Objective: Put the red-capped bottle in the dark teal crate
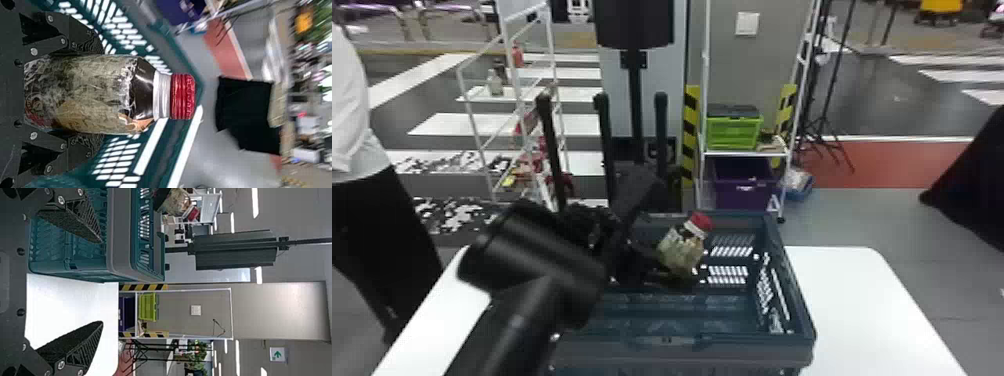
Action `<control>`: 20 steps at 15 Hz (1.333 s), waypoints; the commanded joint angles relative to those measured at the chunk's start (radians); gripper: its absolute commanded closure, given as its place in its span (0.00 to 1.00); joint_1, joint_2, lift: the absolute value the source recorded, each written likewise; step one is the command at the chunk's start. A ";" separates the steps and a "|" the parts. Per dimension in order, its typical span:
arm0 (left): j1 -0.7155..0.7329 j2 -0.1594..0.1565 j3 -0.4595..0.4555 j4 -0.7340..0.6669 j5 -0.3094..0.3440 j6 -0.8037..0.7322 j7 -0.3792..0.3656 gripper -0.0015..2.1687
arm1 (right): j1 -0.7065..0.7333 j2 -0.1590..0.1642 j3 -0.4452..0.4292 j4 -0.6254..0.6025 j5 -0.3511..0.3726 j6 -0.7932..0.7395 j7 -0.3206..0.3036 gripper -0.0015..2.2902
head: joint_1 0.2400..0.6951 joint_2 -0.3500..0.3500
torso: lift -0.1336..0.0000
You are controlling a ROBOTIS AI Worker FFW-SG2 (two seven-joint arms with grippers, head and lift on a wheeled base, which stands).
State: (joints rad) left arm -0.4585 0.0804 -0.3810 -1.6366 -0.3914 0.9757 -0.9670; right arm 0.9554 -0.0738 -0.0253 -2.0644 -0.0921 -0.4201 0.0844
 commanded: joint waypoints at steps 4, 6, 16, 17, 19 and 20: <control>-0.141 -0.068 -0.101 0.449 -0.126 -0.243 -0.039 0.91 | -0.003 0.000 0.001 0.018 -0.006 -0.010 0.000 0.07 | 0.57 0.50 | 1.00; -0.167 -0.083 -0.084 0.600 -0.224 -0.403 -0.044 0.91 | -0.001 0.000 0.004 0.020 -0.004 -0.010 0.000 0.07 | 0.57 0.50 | 1.00; -0.229 -0.083 -0.081 0.837 -0.351 -0.608 0.004 0.89 | 0.000 0.005 0.011 0.016 0.003 -0.010 0.000 0.07 | 0.57 0.50 | 1.00; -0.224 -0.083 -0.079 0.830 -0.353 -0.608 0.010 0.76 | -0.001 0.006 0.011 0.018 0.003 -0.010 0.000 0.07 | 0.57 0.50 | 1.00; -0.213 -0.083 -0.052 0.804 -0.351 -0.608 0.016 0.44 | -0.003 0.006 0.011 0.020 0.003 -0.010 0.000 0.07 | 0.57 0.50 | 1.00; -0.207 -0.083 -0.042 0.784 -0.354 -0.608 0.014 0.21 | -0.003 0.006 0.011 0.023 0.003 -0.010 0.000 0.07 | 0.57 0.50 | 1.00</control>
State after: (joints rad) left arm -0.6744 0.0000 -0.4385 -0.8294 -0.7438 0.3675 -0.9515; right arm 0.9536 -0.0676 -0.0138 -2.0446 -0.0889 -0.4302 0.0844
